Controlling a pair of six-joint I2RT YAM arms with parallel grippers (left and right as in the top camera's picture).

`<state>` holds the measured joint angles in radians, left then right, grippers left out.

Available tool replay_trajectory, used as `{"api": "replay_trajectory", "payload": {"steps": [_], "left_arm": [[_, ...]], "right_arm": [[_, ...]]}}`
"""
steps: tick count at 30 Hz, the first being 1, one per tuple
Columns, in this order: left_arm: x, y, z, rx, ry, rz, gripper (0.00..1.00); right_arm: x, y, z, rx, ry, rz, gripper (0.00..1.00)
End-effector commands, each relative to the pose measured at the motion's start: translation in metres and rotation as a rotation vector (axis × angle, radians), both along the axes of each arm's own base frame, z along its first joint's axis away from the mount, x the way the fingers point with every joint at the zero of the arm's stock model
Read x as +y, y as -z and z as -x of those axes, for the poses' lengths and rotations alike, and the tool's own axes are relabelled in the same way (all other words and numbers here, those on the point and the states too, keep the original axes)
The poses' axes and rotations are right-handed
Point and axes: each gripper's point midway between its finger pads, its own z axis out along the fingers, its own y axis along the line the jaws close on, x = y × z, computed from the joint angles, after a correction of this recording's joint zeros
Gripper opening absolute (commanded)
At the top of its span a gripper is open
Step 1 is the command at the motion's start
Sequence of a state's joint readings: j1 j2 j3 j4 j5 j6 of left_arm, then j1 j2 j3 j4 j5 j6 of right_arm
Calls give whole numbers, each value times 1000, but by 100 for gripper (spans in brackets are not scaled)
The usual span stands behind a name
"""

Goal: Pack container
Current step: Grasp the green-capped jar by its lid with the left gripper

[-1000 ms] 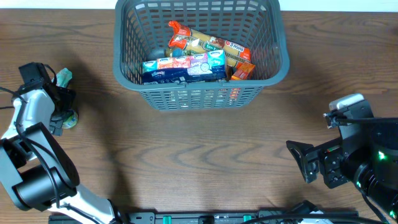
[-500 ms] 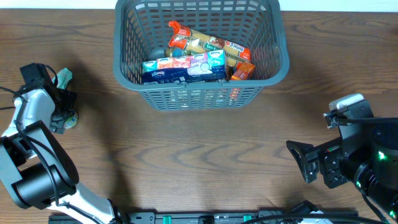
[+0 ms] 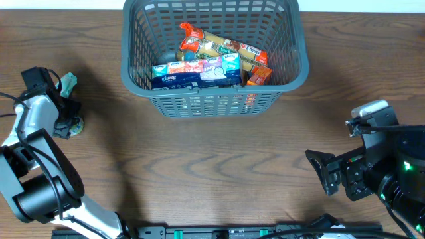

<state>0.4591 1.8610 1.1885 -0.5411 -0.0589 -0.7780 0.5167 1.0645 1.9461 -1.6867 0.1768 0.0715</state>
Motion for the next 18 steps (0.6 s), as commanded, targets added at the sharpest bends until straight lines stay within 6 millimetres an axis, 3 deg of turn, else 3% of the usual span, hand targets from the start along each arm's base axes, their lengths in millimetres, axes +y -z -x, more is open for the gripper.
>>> {"api": "replay_trajectory", "payload": {"steps": [1, 6, 10, 15, 18], "left_arm": [[-2, 7, 3, 21, 7, 9, 55], [-3, -2, 0, 2, 10, 12, 48], [1, -43, -9, -57, 29, -20, 46], [0, -146, -24, -257, 115, -146, 45], [-17, -225, -29, -420, 202, -254, 45]], "right_arm": [[0, 0, 0, -2, -5, 11, 99], [0, 0, 0, -2, -5, 11, 99], [0, 0, 0, -2, -5, 11, 99], [0, 0, 0, -2, -5, 11, 99], [0, 0, 0, -2, -5, 11, 99]]}}
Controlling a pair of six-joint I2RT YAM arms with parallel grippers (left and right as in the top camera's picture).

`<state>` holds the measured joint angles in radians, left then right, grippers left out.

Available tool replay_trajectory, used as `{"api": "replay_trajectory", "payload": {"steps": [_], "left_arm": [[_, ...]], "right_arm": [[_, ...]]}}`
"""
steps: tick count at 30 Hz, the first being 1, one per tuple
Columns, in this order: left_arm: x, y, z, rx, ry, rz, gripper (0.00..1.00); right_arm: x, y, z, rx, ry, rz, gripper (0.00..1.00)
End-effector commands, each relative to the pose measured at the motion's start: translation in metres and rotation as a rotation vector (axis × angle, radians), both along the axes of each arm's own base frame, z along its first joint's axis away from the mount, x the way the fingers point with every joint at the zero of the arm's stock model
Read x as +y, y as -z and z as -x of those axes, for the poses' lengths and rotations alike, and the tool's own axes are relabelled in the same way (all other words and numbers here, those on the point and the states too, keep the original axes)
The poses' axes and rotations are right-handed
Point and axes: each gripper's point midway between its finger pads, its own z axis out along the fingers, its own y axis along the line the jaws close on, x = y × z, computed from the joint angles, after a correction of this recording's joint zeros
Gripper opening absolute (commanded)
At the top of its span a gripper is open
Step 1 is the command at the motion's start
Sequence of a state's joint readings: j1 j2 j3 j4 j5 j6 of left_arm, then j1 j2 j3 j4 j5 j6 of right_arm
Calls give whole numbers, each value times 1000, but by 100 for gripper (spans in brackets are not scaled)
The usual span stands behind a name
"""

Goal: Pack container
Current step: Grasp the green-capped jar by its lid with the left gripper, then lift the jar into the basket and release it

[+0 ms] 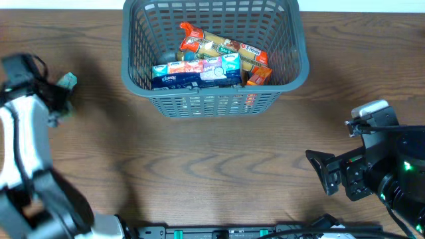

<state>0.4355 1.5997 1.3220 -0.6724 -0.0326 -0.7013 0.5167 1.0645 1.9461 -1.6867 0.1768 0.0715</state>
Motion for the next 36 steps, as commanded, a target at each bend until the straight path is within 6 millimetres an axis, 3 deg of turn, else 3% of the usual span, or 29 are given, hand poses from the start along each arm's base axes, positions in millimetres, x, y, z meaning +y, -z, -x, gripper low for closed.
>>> {"api": "replay_trajectory", "payload": {"steps": [1, 4, 7, 11, 16, 20, 25, 33, 34, 35, 36], "left_arm": [[-22, -120, -10, -252, 128, -173, 44], [-67, -188, -11, -417, 280, -241, 44], [-119, -237, -12, -548, 442, -289, 44], [-180, -261, -19, -642, 611, -295, 43], [-248, -234, -40, -608, 779, -230, 42], [-278, -193, -63, -512, 835, -212, 41], [-293, -152, -80, -413, 861, -185, 41], [-284, -157, -74, -396, 835, -209, 41], [-284, -157, -71, -385, 836, -208, 55], [-283, -158, -68, -376, 837, -207, 85], [-282, -160, -64, -370, 838, -207, 99]], "right_arm": [[0, 0, 0, -2, -5, 11, 99], [0, 0, 0, -2, -5, 11, 99], [0, 0, 0, -2, -5, 11, 99], [0, 0, 0, -2, -5, 11, 99], [0, 0, 0, -2, -5, 11, 99], [0, 0, 0, -2, -5, 11, 99], [0, 0, 0, -2, -5, 11, 99], [0, 0, 0, -2, -5, 11, 99], [0, 0, 0, -2, -5, 11, 99], [0, 0, 0, -2, -5, 11, 99], [0, 0, 0, -2, -5, 11, 99]]}}
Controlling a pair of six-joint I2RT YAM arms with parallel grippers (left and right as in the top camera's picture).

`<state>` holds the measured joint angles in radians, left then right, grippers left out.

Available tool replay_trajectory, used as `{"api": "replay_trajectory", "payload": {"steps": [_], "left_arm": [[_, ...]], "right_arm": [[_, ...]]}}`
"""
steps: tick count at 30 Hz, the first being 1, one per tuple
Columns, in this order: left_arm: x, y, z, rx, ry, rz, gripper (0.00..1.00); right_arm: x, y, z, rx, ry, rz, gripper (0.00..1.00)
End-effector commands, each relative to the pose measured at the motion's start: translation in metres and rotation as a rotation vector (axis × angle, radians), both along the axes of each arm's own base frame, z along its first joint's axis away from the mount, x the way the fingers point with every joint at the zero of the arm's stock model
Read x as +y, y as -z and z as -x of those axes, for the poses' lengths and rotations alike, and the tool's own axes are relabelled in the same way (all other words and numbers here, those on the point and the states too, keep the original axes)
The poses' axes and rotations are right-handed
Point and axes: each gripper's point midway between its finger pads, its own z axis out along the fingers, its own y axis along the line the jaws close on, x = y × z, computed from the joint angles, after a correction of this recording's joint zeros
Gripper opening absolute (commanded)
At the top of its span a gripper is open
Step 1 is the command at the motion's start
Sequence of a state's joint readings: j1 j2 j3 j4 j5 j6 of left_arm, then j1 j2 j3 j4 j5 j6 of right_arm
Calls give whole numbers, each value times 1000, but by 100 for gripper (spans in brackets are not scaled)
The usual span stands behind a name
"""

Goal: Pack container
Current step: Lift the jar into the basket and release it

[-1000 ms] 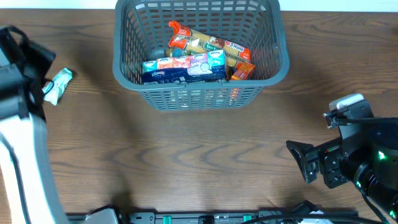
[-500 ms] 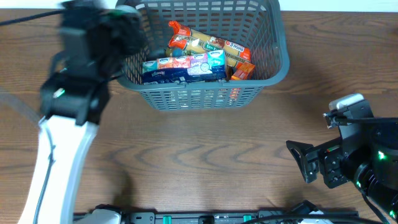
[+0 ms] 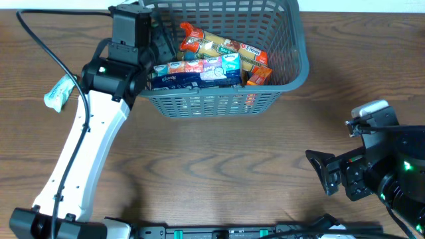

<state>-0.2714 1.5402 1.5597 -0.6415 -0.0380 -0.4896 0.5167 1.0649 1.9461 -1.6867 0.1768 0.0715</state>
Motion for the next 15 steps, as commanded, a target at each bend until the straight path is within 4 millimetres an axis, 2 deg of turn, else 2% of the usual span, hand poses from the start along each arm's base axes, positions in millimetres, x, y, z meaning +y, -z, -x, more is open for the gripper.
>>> {"api": "replay_trajectory", "payload": {"steps": [1, 3, 6, 10, 12, 15], "left_arm": [[8, -37, 9, -73, -20, -7, 99], [19, -46, 15, -93, -58, -44, 99], [47, -67, 25, -150, -170, -116, 99], [98, -96, 42, -227, -359, -210, 99], [128, -99, 45, -226, -432, -236, 99], [174, -92, 46, -192, -548, -254, 98]], "right_arm": [[0, 0, 0, -2, -5, 11, 99], [0, 0, 0, -2, -5, 11, 99], [0, 0, 0, -2, -5, 11, 99], [0, 0, 0, -2, -5, 11, 99], [0, 0, 0, -2, -5, 11, 99], [0, 0, 0, -3, -5, 11, 99]]}}
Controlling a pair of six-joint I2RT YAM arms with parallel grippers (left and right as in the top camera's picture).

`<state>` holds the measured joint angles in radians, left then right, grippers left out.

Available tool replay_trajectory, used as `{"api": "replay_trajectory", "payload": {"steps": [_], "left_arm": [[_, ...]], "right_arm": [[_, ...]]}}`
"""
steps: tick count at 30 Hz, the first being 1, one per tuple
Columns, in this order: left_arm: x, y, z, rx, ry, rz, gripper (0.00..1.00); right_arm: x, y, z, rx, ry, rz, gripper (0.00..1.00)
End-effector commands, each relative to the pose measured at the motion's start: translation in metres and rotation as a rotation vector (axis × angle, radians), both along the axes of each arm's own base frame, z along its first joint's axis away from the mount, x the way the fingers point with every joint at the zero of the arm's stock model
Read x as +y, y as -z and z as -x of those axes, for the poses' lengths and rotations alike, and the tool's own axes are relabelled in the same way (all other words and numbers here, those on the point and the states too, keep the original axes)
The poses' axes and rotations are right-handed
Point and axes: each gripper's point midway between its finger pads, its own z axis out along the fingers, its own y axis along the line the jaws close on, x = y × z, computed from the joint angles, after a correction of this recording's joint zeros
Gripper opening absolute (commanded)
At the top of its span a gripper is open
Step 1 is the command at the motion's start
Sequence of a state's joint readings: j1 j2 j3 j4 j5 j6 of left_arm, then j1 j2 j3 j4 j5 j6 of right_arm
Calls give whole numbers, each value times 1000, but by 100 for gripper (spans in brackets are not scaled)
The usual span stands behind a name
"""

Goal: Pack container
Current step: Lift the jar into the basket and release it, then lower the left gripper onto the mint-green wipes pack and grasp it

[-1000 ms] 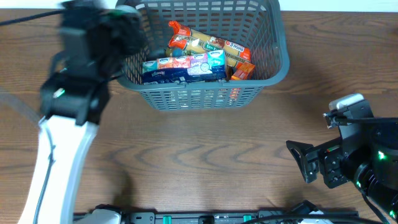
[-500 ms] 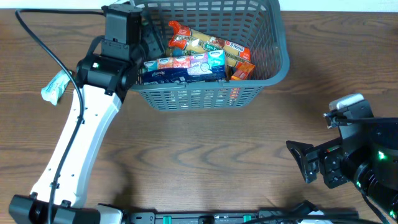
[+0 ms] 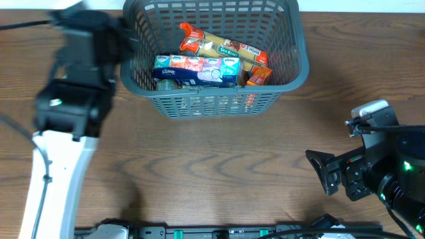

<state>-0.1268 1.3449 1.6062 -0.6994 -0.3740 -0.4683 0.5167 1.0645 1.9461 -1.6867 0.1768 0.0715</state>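
The grey basket (image 3: pixel 302 63) stands at the back middle of the table. It holds a tissue pack (image 3: pixel 196 67), snack bars (image 3: pixel 226 48) and an orange packet (image 3: pixel 260 74). My left arm (image 3: pixel 70 99) is blurred with motion at the left. Its gripper (image 3: pixel 126 41) is just outside the basket's left wall, too smeared to read. The teal-and-white packet is hidden or out of view. My right gripper (image 3: pixel 320 171) hangs at the lower right, far from the basket, with its jaw state unclear.
The wooden table (image 3: pixel 219 153) stretches in front of the basket. The right arm's dark body (image 3: pixel 382 166) fills the lower right corner. A black rail (image 3: pixel 219 232) runs along the front edge.
My left arm has swung left and is now blurred, its gripper outside the basket's left wall. The teal-and-white packet that lay at the left no longer shows. The tissue pack lies more level.
My left gripper was at the far left beside a teal-and-white packet. Then the arm had shifted, with the packet still there. Then it reached to the basket's left rim while the packet lay on the table. Now the arm covers that spot. The right arm never moved.
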Motion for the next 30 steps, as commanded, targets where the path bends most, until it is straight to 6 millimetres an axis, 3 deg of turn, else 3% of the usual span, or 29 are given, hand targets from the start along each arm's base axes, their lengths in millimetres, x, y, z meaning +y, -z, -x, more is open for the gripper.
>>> {"api": "replay_trajectory", "payload": {"steps": [1, 5, 9, 12, 17, 21, 26, 30], "left_arm": [[66, 8, 3, 40, -196, -60, 99], [118, 45, -6, 135, -283, -17, 99], [162, 103, -21, 256, -321, 63, 98], [182, 145, -36, 344, -286, 69, 99], [199, 213, -53, 487, -231, 53, 98], [189, 257, -67, 597, -30, 4, 99], [191, 291, -66, 697, 63, -45, 99], [201, 306, -62, 724, 59, -40, 98]], "right_arm": [[0, 0, 0, -2, -5, 11, 99], [0, 0, 0, -2, -5, 11, 99], [0, 0, 0, -2, -5, 11, 99], [0, 0, 0, -2, -5, 11, 99], [0, 0, 0, -2, -5, 11, 99], [0, 0, 0, -2, -5, 11, 99], [0, 0, 0, -2, -5, 11, 99], [0, 0, 0, -2, -5, 11, 99]]}}
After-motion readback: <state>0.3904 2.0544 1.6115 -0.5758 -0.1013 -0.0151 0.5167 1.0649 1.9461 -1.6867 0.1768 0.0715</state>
